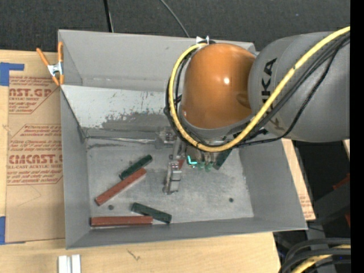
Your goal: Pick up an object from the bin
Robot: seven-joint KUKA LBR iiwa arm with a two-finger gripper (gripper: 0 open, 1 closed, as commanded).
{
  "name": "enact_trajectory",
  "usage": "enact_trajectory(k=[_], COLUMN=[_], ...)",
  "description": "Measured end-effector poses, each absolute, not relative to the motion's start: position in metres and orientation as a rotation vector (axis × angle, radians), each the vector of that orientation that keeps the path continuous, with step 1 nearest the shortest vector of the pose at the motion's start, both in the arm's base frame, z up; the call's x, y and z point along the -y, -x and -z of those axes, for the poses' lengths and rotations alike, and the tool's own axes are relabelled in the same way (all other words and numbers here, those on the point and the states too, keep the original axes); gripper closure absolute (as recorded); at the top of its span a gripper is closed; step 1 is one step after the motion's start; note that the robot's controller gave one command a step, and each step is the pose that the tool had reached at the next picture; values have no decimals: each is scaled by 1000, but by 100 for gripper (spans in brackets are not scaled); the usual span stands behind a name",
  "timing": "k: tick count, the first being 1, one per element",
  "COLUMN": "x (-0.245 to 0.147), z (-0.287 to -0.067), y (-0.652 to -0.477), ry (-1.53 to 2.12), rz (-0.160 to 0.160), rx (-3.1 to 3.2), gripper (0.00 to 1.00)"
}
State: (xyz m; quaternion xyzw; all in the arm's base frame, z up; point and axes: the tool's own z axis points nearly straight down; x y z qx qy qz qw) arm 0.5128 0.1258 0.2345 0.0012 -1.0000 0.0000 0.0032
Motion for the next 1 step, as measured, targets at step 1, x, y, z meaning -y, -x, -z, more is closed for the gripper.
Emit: enact_trajectory(k=[1], x=[-125], z=[-238], y=[-515], ry=[-1], rz=[2], rx=[3143], gripper=[0])
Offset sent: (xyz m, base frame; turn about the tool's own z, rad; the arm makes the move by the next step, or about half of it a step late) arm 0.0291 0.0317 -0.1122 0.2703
